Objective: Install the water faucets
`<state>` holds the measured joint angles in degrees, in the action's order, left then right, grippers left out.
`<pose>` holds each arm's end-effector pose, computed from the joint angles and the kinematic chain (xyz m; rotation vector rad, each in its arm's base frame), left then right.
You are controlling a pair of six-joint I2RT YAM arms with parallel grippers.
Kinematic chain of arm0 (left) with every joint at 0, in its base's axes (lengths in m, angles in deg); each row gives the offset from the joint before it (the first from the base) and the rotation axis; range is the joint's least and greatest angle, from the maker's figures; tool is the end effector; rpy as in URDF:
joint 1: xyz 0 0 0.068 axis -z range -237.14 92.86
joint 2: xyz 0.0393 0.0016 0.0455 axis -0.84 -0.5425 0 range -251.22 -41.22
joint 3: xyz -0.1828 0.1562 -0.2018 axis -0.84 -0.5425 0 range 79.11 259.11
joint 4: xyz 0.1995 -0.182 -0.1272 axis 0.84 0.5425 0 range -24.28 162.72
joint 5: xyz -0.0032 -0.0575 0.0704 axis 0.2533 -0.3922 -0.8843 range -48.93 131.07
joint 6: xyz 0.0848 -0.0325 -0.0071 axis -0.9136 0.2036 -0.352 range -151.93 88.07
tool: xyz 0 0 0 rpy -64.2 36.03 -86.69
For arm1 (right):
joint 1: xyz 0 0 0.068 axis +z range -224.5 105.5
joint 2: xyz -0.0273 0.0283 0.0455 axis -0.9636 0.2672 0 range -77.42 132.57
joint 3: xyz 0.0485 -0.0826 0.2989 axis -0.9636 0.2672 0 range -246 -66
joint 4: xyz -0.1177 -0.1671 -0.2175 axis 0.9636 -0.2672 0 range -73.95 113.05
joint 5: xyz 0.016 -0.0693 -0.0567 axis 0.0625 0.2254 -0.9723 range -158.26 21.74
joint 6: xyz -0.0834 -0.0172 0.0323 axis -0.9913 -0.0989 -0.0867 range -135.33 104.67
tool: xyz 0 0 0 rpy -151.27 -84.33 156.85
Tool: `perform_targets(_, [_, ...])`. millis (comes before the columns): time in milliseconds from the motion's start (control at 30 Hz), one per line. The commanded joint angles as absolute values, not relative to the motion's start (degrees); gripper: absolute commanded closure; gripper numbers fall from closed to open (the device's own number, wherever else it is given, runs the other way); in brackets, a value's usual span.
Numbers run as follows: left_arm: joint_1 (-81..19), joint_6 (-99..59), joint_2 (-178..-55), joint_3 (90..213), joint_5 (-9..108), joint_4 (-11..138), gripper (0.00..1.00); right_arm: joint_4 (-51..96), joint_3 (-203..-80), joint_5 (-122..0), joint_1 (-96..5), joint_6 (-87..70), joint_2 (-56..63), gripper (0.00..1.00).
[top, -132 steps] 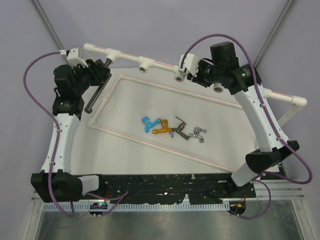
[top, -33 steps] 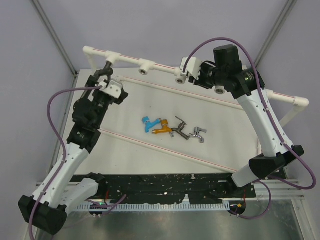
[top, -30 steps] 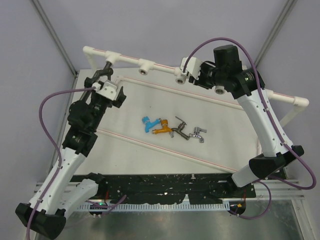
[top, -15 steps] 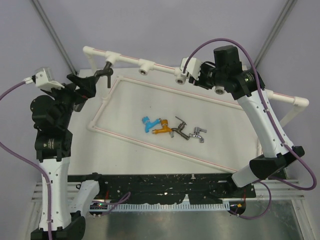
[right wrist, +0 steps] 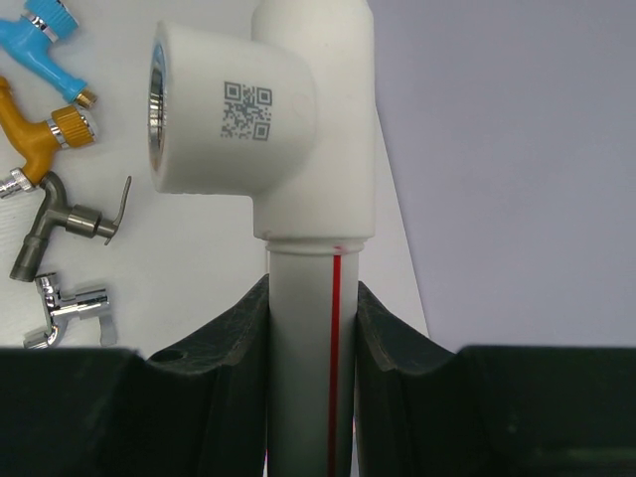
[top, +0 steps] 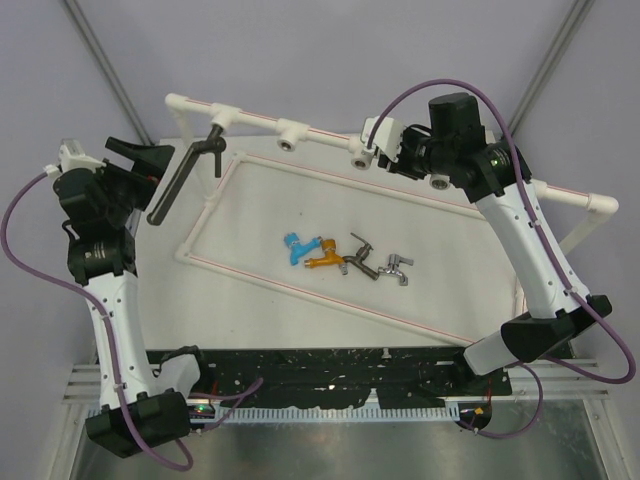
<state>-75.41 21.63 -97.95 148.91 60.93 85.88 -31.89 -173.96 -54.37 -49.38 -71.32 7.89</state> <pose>0.2602 0.0567 0.4737 -0.7954 1.5526 -0.7493 0.3210 0.1720 0.5016 -1.4808 1.5125 -0.0619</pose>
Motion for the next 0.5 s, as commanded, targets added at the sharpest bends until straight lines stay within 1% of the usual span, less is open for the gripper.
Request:
perform_targets(0, [-78.2, 22.3, -96.0, 148.1, 66.4, 85.1, 0.04, -35.9, -173.3, -45.1, -48.0, -70.8, 5.0, 0.95])
perform_targets(100, [-80.4, 23.6, -94.7, 144.6, 67.3, 86.1, 0.04, -35.8, -173.3, -44.6, -47.9, -70.7, 5.2, 0.95])
perform_targets(267, [-81.2, 26.2, -94.0, 140.1, 68.5, 84.4, 0.04, -35.7, -173.2, -44.4, -47.9, -70.7, 5.0, 0.95])
perform_targets(467, [-82.4, 32.6, -94.3, 137.2, 74.9, 79.4, 0.04, -35.4, -173.0, -44.3, -47.9, -70.6, 4.8, 0.95])
